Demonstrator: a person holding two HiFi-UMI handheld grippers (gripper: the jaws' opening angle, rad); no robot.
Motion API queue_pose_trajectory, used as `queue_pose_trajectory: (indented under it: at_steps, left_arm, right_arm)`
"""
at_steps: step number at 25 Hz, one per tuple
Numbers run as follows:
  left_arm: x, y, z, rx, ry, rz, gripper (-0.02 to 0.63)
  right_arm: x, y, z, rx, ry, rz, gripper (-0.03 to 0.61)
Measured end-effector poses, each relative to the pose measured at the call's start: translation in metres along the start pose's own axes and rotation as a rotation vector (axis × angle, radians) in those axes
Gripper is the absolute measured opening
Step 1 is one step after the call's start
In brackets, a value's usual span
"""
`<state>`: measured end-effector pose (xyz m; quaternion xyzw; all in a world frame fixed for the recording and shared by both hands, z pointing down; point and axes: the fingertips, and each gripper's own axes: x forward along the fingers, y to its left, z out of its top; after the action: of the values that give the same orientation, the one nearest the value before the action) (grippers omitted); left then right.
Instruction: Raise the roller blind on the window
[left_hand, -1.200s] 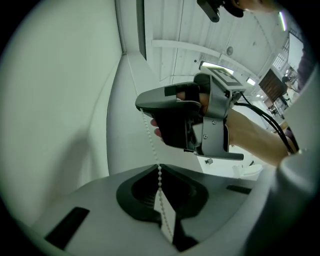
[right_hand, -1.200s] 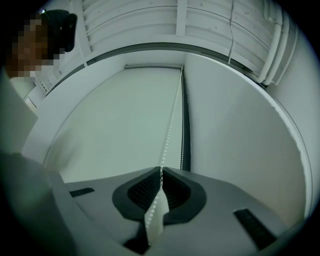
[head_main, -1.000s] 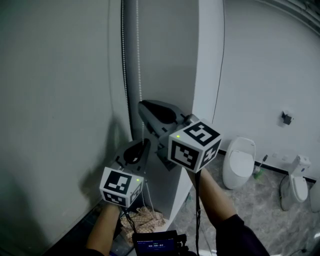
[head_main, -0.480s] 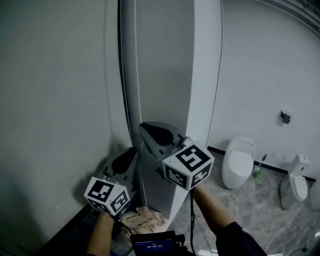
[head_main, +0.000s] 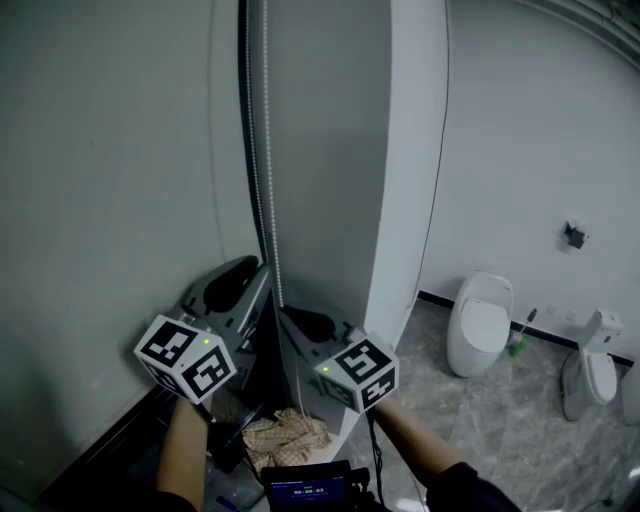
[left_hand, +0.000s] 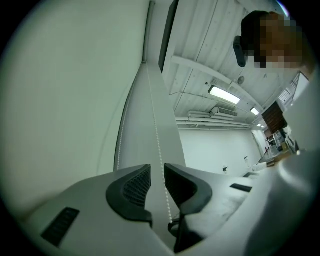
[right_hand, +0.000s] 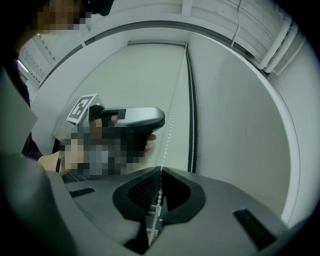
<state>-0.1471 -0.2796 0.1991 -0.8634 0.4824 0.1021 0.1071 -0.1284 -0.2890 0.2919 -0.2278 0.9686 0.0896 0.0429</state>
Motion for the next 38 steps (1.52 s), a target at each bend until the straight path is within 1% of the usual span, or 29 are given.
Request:
queue_pose_trajectory:
  at_steps: [3,9,14,16,17,19,20,22,23,24,25,27,29,31,33,35,38]
  left_arm:
    - [0.005,-0.005,-0.002,-0.028,0.008,-0.025,0.061]
    - [0.018,-0.010,0.007,-0.053,-0.017,-0.027,0.061]
    - [0.030,-0.020,0.017,-0.036,-0.048,-0.024,0.060]
    - [0.029,-0.021,0.018,-0.055,-0.061,-0.021,0.025]
    - [0.028,-0.022,0.017,-0.067,-0.075,-0.023,0.018]
    - [0.022,-0.021,0.016,-0.070,-0.106,-0.017,0.015]
    - [0.018,-0.019,0.015,-0.063,-0.120,-0.010,0.014]
    - [0.010,-0.017,0.014,-0.055,-0.142,0.002,0.014]
    - [0.006,-0.015,0.015,-0.057,-0.152,0.005,0.014]
    - [0.003,-0.014,0.016,-0.057,-0.159,0.008,0.013]
    - [0.001,-0.013,0.018,-0.053,-0.164,0.009,0.012]
    - [0.001,-0.014,0.024,-0.030,-0.167,0.007,0.012]
    - [0.002,-0.017,0.027,-0.011,-0.164,-0.004,0.012]
    - [0.001,-0.020,0.023,-0.001,-0.148,-0.023,0.012]
    - [-0.002,-0.022,0.008,0.002,-0.119,-0.037,0.012]
    - [-0.007,-0.021,-0.015,-0.014,-0.085,-0.045,0.012]
    - [-0.013,-0.021,-0.043,-0.056,-0.043,-0.061,0.012]
  right_arm:
    - [-0.005,0.005,-0.016,0.026,0.000,-0.006,0.017]
    - [-0.014,0.009,-0.019,0.069,-0.042,-0.021,0.017]
    - [-0.023,0.010,-0.015,0.099,-0.069,-0.029,0.017]
    - [-0.026,0.009,-0.014,0.125,-0.092,-0.036,0.017]
    - [-0.028,0.009,-0.014,0.142,-0.113,-0.039,0.017]
    - [-0.032,0.008,-0.016,0.195,-0.176,-0.031,0.017]
    - [-0.035,0.009,-0.017,0.243,-0.214,-0.014,0.017]
    - [-0.044,0.007,-0.014,0.380,-0.298,0.023,0.017]
    - [-0.050,0.002,-0.009,0.440,-0.342,0.025,0.017]
    - [-0.056,-0.005,-0.002,0.478,-0.386,0.017,0.017]
    - [-0.061,-0.012,0.008,0.493,-0.427,0.009,0.018]
    - [-0.065,-0.025,0.031,0.469,-0.470,0.003,0.018]
    - [-0.058,-0.031,0.057,0.401,-0.459,0.019,0.017]
    - [-0.047,-0.030,0.084,0.323,-0.442,0.043,0.017]
    - [-0.037,-0.023,0.109,0.262,-0.430,0.072,0.017]
    - [-0.028,-0.017,0.128,0.210,-0.414,0.091,0.017]
    - [-0.017,-0.018,0.147,0.135,-0.372,0.072,0.018]
